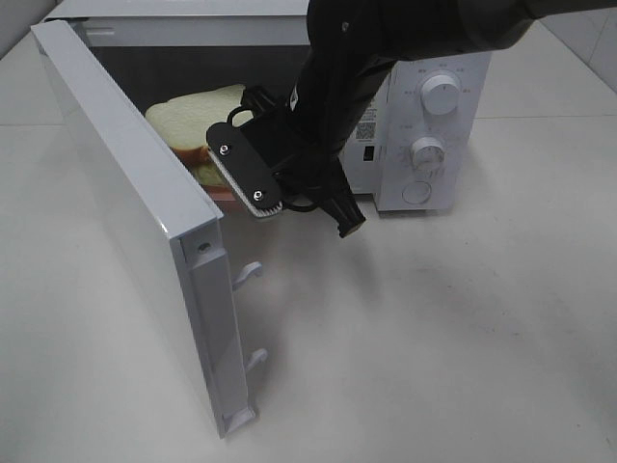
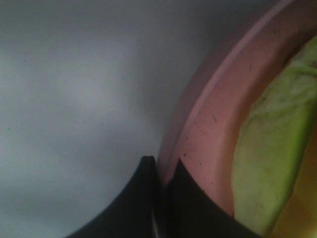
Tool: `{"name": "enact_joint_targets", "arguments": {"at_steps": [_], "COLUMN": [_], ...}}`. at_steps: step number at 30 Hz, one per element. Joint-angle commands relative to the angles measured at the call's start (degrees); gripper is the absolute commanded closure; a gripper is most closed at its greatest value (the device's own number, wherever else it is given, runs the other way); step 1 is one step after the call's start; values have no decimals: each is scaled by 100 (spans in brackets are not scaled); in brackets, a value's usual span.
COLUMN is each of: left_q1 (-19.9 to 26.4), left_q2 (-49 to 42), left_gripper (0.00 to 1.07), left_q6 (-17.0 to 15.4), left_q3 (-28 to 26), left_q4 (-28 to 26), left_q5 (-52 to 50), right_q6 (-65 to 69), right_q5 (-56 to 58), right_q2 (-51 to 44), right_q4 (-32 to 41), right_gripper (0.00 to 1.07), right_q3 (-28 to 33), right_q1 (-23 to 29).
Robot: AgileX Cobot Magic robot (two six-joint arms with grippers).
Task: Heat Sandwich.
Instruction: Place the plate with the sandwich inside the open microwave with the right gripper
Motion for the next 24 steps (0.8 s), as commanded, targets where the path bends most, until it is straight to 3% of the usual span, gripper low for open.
{"name": "enact_joint_targets", "arguments": {"at_steps": [1, 24], "left_q1": [17, 17], "left_q2": [-143, -143], "left_gripper": [9, 9], "left_q6": [-17, -17], "left_q3": [17, 17], "left_q4": [11, 11], "left_q5": [-52, -52], "right_q6": [332, 1639], "right_q5": [34, 275], "right_q2": [149, 1043], "right_q4": [-126, -785], "right_gripper": [106, 106], "right_q3": [-350, -1725], "right_q1": [-29, -29]}}
